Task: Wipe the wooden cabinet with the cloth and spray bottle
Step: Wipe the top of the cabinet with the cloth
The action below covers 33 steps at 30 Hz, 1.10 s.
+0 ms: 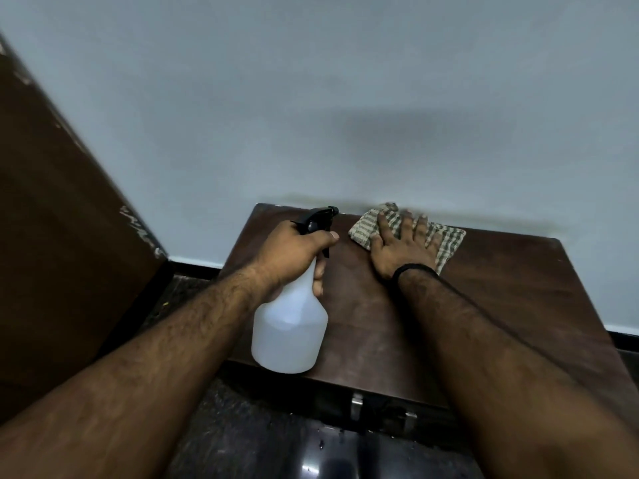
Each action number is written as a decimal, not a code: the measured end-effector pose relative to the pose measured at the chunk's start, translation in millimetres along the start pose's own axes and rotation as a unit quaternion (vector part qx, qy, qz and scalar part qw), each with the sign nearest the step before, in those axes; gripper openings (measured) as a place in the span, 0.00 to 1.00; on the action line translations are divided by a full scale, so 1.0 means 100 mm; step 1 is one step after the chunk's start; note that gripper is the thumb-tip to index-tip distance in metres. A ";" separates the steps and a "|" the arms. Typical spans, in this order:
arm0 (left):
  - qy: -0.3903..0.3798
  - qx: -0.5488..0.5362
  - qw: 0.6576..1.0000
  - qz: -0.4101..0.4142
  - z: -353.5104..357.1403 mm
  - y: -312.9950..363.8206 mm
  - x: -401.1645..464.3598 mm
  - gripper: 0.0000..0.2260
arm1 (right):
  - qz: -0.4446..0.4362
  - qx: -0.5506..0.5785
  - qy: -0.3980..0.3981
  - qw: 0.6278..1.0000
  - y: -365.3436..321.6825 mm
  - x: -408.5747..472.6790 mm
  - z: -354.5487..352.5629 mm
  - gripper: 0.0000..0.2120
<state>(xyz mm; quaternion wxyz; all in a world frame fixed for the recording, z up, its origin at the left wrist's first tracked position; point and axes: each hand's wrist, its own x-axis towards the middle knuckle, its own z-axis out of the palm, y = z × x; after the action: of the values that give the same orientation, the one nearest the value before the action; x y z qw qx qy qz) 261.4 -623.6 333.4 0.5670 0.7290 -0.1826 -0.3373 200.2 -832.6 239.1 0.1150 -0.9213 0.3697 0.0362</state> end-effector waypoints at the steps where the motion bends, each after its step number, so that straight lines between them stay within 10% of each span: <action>1: 0.006 -0.003 1.000 -0.001 -0.09 -0.02 0.00 0.16 | -0.009 0.000 0.000 1.000 -0.12 0.02 0.02 0.29; 33: 0.093 -0.034 0.995 -0.013 -1.40 -0.31 -0.41 0.14 | -0.226 -0.038 -0.033 0.973 -1.94 0.12 0.38 0.29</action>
<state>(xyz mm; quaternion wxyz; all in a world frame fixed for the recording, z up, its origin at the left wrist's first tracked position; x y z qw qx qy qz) 326.6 -489.8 333.9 0.6020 0.7394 -0.1082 -0.2814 343.0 -696.0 236.7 0.0975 -0.9829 0.1465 0.0538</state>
